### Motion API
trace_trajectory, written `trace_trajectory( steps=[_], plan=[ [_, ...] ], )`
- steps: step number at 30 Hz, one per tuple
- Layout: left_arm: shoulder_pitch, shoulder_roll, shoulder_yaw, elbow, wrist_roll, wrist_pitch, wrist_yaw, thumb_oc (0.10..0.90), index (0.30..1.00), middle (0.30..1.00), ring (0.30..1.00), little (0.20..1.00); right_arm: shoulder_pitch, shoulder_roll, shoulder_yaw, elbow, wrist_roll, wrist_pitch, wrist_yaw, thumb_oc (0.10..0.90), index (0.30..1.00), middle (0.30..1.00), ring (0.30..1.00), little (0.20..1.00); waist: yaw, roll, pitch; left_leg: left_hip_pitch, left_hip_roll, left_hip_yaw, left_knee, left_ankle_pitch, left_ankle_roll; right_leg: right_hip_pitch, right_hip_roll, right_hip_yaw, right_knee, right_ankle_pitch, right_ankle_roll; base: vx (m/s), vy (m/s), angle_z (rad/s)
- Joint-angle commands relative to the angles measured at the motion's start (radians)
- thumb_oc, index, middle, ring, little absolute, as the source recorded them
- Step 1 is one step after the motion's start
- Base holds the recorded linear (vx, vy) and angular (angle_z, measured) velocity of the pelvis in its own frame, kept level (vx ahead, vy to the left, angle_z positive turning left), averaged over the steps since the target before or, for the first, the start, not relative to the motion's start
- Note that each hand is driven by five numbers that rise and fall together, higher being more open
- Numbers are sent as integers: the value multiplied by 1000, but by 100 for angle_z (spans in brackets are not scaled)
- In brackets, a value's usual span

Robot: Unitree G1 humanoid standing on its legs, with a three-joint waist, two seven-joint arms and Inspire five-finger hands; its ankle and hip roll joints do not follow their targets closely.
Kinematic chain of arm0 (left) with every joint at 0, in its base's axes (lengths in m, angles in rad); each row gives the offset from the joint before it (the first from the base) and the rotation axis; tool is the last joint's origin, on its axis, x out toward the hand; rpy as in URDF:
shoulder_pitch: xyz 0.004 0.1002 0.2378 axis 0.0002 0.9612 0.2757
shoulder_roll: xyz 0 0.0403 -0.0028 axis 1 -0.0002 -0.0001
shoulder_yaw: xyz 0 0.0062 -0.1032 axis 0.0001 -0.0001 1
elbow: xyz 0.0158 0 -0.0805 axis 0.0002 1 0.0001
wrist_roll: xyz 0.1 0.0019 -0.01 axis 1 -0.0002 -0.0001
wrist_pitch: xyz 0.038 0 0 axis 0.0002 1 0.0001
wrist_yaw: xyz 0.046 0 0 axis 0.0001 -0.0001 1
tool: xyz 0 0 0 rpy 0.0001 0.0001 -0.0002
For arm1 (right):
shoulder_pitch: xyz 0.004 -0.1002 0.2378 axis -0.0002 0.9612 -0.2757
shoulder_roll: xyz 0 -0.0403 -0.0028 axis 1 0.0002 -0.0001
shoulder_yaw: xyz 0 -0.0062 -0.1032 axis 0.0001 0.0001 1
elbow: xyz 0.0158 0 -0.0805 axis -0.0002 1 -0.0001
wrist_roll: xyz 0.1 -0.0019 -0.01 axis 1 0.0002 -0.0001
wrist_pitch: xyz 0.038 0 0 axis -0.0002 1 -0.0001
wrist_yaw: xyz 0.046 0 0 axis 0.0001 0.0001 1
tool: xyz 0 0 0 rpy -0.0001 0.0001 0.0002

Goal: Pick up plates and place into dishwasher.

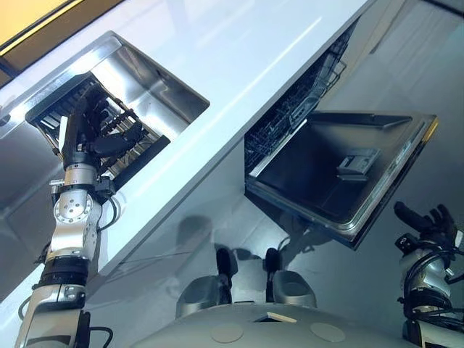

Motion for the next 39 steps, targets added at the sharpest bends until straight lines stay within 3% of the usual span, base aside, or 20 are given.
trace_trajectory(
  steps=[1,3,6,14,17,21,22,25,28,33,39],
  plan=[
    [-143,62,11,-16,-39,-88,40,800,900,900,900,900,-131,-117,12,-11,234,-30,230,800,900,900,900,900,19,22,26,-76,-1,8,122,-142,-45,-161,23,-14,303,-224,-7,-133,-64,10],
    [-167,73,15,-13,-54,-94,41,800,900,900,900,900,-149,-108,0,42,382,19,391,800,900,900,900,900,23,34,47,-112,3,-1,137,-133,-52,-196,24,-17,328,-232,-16,-128,-58,10],
    [-205,94,3,-3,-69,-109,53,800,900,900,900,900,-174,-97,8,89,520,89,542,800,900,900,900,900,30,50,79,-172,4,-17,176,-126,-59,-259,22,-23,373,-240,-31,-139,-42,5],
    [-276,127,-27,5,-91,-145,88,800,900,900,900,900,-269,-75,88,131,679,248,757,800,900,900,900,900,57,64,134,-280,-15,-52,284,-147,-52,-376,3,-35,501,-270,-55,-68,1,4],
    [-296,154,-30,-7,-98,-139,90,800,900,900,900,900,-302,-25,195,-4,741,317,865,800,900,900,900,900,73,59,151,-283,-24,-63,271,-134,-45,-374,0,-39,499,-264,-55,-8,69,1],
    [-311,172,-32,-9,-83,-143,96,800,900,900,900,900,-315,16,287,-174,781,325,889,800,900,900,900,900,82,42,158,-288,-26,-64,251,-120,-37,-374,-5,-44,482,-248,-45,-19,34,-16],
    [-323,180,-36,-7,-83,-141,99,800,900,900,900,900,-333,35,319,-239,782,296,862,800,900,900,900,900,87,35,160,-289,-24,-62,241,-116,-34,-375,-6,-46,474,-241,-41,-20,30,-18],
    [-344,189,-41,10,-74,-144,104,800,900,900,900,900,-377,100,362,-400,782,297,816,800,900,900,900,900,99,15,162,-287,-23,-61,217,-110,-24,-370,-7,-49,450,-224,-29,-3,48,-23],
    [-348,182,-42,17,-59,-148,114,800,900,900,900,900,-404,147,397,-530,741,336,791,800,900,900,900,900,107,4,160,-284,-26,-62,206,-108,-16,-366,-10,-51,430,-211,-22,14,85,-25],
    [-328,163,-39,19,-56,-159,102,800,900,900,900,900,-441,211,482,-693,691,412,850,800,900,900,900,900,127,-9,148,-273,-37,-72,210,-114,-3,-346,-16,-53,406,-197,-20,38,92,-34],
    [-323,140,-46,37,-53,-158,85,800,900,900,900,900,-483,290,582,-858,683,440,826,800,900,900,900,900,150,-24,122,-250,-50,-78,229,-130,8,-302,-26,-63,370,-181,-16,71,77,-2]
  ],
)
